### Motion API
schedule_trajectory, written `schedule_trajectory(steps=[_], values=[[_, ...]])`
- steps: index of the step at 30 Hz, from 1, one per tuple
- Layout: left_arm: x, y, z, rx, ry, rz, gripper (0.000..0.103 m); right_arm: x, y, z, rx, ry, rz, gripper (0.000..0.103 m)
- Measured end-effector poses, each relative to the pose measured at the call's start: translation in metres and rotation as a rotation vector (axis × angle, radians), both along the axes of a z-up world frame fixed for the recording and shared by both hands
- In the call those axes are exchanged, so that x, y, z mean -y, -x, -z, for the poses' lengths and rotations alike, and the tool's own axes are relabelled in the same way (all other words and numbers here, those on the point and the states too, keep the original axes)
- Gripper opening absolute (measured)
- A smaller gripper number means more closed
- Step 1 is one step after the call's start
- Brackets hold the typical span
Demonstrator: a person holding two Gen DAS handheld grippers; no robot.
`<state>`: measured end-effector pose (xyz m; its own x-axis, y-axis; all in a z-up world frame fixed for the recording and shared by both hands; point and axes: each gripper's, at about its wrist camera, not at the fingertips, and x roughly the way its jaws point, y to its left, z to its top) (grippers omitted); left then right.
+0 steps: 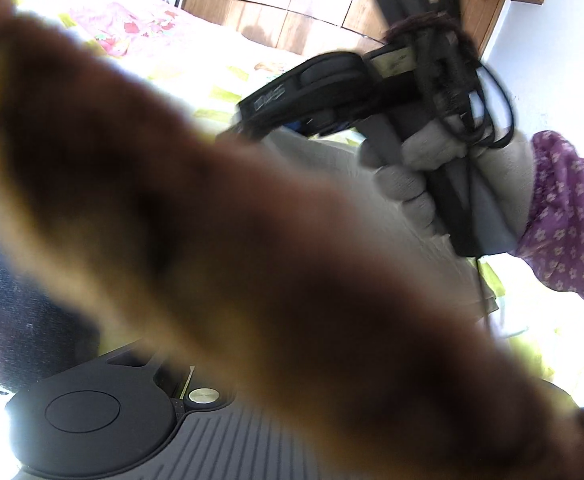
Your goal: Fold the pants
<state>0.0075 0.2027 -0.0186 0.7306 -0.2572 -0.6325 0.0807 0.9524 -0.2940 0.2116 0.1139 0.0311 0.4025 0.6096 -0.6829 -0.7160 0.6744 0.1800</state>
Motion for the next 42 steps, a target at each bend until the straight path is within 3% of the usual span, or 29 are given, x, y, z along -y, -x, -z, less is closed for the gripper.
schedule_trajectory(steps=[3, 8, 13, 16, 23, 29, 32, 37, 40, 41, 42], values=[[0.0, 0.004, -0.009, 0.014, -0.021, -0.005, 0.023, 0.019, 0.009, -0.024, 0.083, -0.007, 0.021, 0.048], [0.0, 0.008, -0.026, 0.052, -0.051, -0.024, 0.025, 0.032, 0.011, -0.043, 0.111, -0.05, 0.037, 0.049], [0.009, 0.005, -0.038, 0.094, -0.093, -0.026, 0.025, 0.034, 0.01, -0.045, 0.081, -0.074, 0.048, 0.049], [0.015, -0.002, -0.046, 0.134, -0.107, -0.009, 0.029, 0.044, 0.019, -0.041, 0.105, -0.031, 0.063, 0.049], [0.026, -0.056, -0.048, 0.197, -0.181, 0.022, 0.031, 0.08, 0.011, -0.021, 0.118, 0.046, 0.162, 0.049], [0.019, -0.102, -0.042, 0.189, -0.219, -0.03, 0.041, 0.102, 0.007, -0.008, 0.088, 0.068, 0.204, 0.049], [0.015, -0.124, -0.039, 0.143, -0.201, -0.043, 0.049, 0.106, 0.016, -0.003, 0.092, 0.078, 0.202, 0.049], [0.016, -0.13, -0.033, 0.101, -0.217, -0.079, 0.062, 0.111, 0.029, -0.002, 0.093, 0.091, 0.19, 0.049], [0.021, -0.13, -0.026, 0.069, -0.228, -0.059, 0.061, 0.114, 0.034, 0.0, 0.086, 0.104, 0.19, 0.049], [0.022, -0.13, -0.024, 0.058, -0.234, -0.062, 0.055, 0.115, 0.037, 0.001, 0.083, 0.108, 0.192, 0.049], [0.023, -0.129, -0.022, 0.05, -0.248, -0.071, 0.036, 0.116, 0.038, 0.001, 0.078, 0.111, 0.196, 0.049]])
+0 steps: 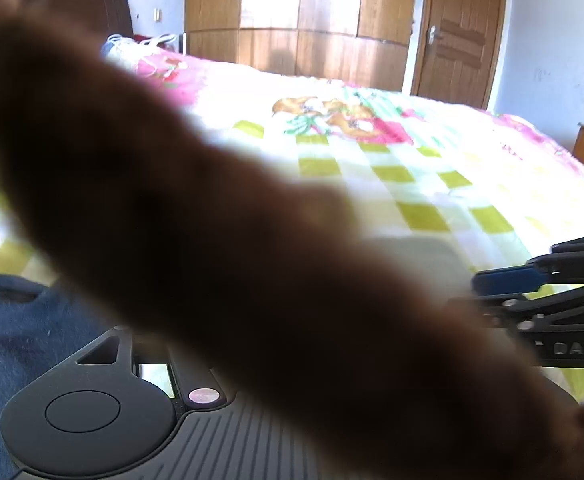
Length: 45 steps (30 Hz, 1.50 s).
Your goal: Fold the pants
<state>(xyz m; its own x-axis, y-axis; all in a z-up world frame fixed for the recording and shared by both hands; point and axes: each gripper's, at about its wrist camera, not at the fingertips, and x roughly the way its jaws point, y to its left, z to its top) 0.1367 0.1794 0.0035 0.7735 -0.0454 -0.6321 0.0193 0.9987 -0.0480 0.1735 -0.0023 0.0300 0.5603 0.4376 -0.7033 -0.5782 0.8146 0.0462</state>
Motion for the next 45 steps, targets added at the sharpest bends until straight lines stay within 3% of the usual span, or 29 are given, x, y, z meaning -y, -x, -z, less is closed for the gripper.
schedule_trajectory(steps=[3, 6, 15, 22, 32, 35, 39, 45], values=[[-0.002, 0.002, 0.002, -0.021, -0.016, -0.025, 0.018, 0.005, 0.007, 0.001, -0.012, -0.005, 0.011, 0.049], [-0.005, 0.005, -0.001, -0.021, -0.016, -0.044, 0.012, 0.011, 0.012, -0.001, -0.011, -0.009, 0.023, 0.049], [-0.003, 0.023, -0.018, 0.018, -0.057, -0.094, 0.005, 0.027, 0.023, -0.012, 0.012, -0.022, 0.053, 0.049], [-0.003, 0.023, 0.009, -0.076, -0.155, -0.11, 0.004, 0.028, 0.024, -0.005, -0.013, -0.006, 0.067, 0.049], [-0.013, 0.036, -0.022, -0.015, -0.033, -0.1, 0.018, 0.035, 0.035, -0.009, -0.029, -0.027, 0.066, 0.05], [-0.02, 0.032, -0.029, -0.007, -0.001, -0.078, 0.025, 0.029, 0.056, -0.014, -0.028, -0.051, 0.003, 0.053], [-0.024, 0.021, -0.036, 0.003, 0.021, -0.054, 0.049, 0.003, 0.084, -0.017, -0.05, -0.096, -0.108, 0.059], [-0.012, -0.001, -0.026, -0.037, 0.004, 0.008, 0.051, -0.045, 0.112, -0.012, -0.057, -0.115, -0.241, 0.066]])
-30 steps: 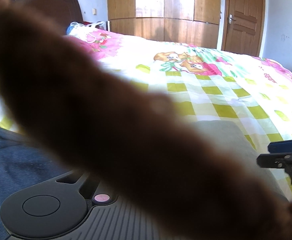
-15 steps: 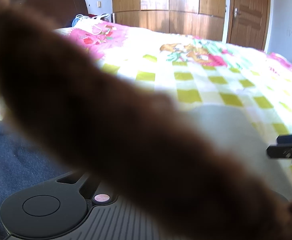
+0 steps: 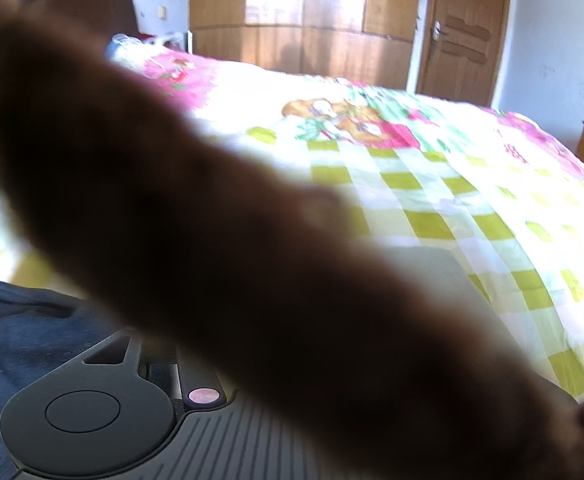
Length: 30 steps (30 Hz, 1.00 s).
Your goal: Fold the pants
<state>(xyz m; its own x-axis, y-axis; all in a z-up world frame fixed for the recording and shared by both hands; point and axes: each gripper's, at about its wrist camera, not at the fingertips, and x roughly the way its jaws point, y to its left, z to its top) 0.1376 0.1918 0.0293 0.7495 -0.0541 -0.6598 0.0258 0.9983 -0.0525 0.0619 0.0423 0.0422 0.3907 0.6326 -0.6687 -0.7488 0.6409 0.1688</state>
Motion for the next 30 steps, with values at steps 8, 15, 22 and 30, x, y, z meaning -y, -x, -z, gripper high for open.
schedule_trajectory(steps=[8, 15, 22, 30], values=[[-0.005, -0.023, 0.017, -0.069, -0.021, 0.012, 0.021, -0.035, -0.001, 0.026, -0.012, 0.11, 0.017, 0.059], [-0.007, -0.029, 0.004, -0.018, -0.001, 0.051, 0.008, -0.012, -0.017, 0.006, -0.075, 0.027, 0.099, 0.022], [-0.022, -0.023, 0.004, 0.021, 0.026, 0.012, 0.008, -0.036, -0.004, 0.0, -0.056, -0.015, 0.047, 0.022], [-0.044, -0.006, 0.032, -0.066, 0.023, -0.048, 0.017, -0.034, -0.008, 0.029, -0.156, 0.015, 0.005, 0.033]])
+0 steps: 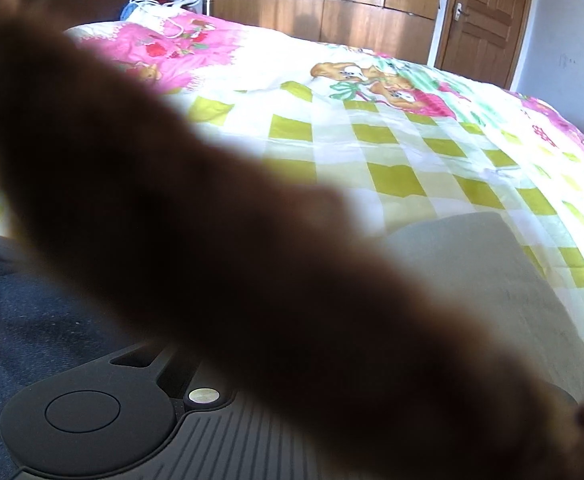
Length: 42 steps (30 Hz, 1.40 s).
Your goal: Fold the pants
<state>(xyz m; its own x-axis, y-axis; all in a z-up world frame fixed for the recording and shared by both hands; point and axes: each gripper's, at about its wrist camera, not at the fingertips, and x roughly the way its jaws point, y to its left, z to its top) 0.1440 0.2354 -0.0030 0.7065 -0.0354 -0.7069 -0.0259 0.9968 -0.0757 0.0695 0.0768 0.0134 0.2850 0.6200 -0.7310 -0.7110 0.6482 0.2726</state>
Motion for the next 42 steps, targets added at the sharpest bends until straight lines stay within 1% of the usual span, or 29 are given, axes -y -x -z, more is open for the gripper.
schedule_trajectory(steps=[1, 3, 5, 9, 12, 13, 14, 15, 16, 18, 20, 21, 23, 25, 26, 28, 29, 30, 33, 35, 38, 42], values=[[-0.001, 0.001, -0.003, 0.006, -0.005, -0.007, 0.017, 0.006, 0.001, -0.006, 0.009, -0.019, 0.003, 0.035], [0.001, 0.005, -0.009, 0.017, -0.031, -0.014, 0.017, 0.023, 0.006, -0.018, 0.039, -0.057, 0.028, 0.043], [0.004, 0.015, -0.017, 0.044, -0.046, -0.015, 0.018, 0.045, 0.007, -0.027, 0.061, -0.095, 0.072, 0.046], [0.016, 0.037, -0.025, 0.072, -0.042, -0.007, 0.018, 0.093, 0.002, -0.03, 0.099, -0.12, 0.223, 0.053], [0.039, 0.054, -0.025, 0.09, -0.074, 0.031, 0.018, 0.119, -0.022, -0.022, 0.091, -0.083, 0.378, 0.054], [0.045, 0.06, -0.025, 0.098, -0.09, 0.036, 0.018, 0.128, -0.03, -0.019, 0.073, -0.081, 0.431, 0.054], [0.051, 0.064, -0.025, 0.104, -0.103, 0.042, 0.019, 0.135, -0.036, -0.013, 0.037, -0.088, 0.464, 0.054], [0.056, 0.068, -0.024, 0.101, -0.106, 0.051, 0.021, 0.143, -0.044, -0.005, -0.018, -0.112, 0.485, 0.054], [0.058, 0.07, -0.022, 0.09, -0.097, 0.056, 0.022, 0.154, -0.048, 0.001, -0.089, -0.158, 0.505, 0.054], [0.062, 0.07, -0.014, 0.048, -0.083, 0.064, 0.024, 0.167, -0.052, 0.014, -0.206, -0.244, 0.516, 0.054], [0.067, 0.068, -0.004, 0.008, -0.109, 0.068, 0.025, 0.168, -0.052, 0.024, -0.292, -0.31, 0.511, 0.054], [0.067, 0.068, 0.0, -0.005, -0.118, 0.063, 0.025, 0.163, -0.052, 0.029, -0.33, -0.337, 0.484, 0.057], [0.067, 0.07, 0.003, -0.018, -0.115, 0.048, 0.026, 0.155, -0.055, 0.036, -0.366, -0.331, 0.451, 0.058], [0.066, 0.074, 0.003, -0.024, -0.109, 0.037, 0.027, 0.152, -0.052, 0.039, -0.357, -0.332, 0.447, 0.06], [0.066, 0.075, 0.003, -0.029, -0.109, 0.033, 0.027, 0.152, -0.051, 0.039, -0.359, -0.332, 0.431, 0.06], [0.067, 0.078, 0.005, -0.044, -0.11, 0.026, 0.027, 0.151, -0.048, 0.038, -0.367, -0.317, 0.411, 0.044], [0.068, 0.08, 0.006, -0.048, -0.117, 0.028, 0.027, 0.152, -0.045, 0.036, -0.36, -0.308, 0.405, 0.039], [0.071, 0.081, 0.006, -0.05, -0.126, 0.035, 0.027, 0.155, -0.043, 0.035, -0.354, -0.314, 0.399, 0.036], [0.083, 0.081, 0.004, -0.066, -0.127, 0.063, 0.027, 0.167, -0.036, 0.028, -0.328, -0.294, 0.413, 0.034], [0.099, 0.081, 0.004, -0.069, -0.131, 0.109, 0.027, 0.179, -0.03, 0.021, -0.298, -0.274, 0.442, 0.033], [0.129, 0.079, 0.007, -0.06, -0.13, 0.185, 0.027, 0.206, -0.019, 0.015, -0.277, -0.26, 0.515, 0.033], [0.166, 0.08, 0.007, -0.03, -0.08, 0.273, 0.029, 0.246, 0.004, 0.01, -0.256, -0.236, 0.633, 0.033]])
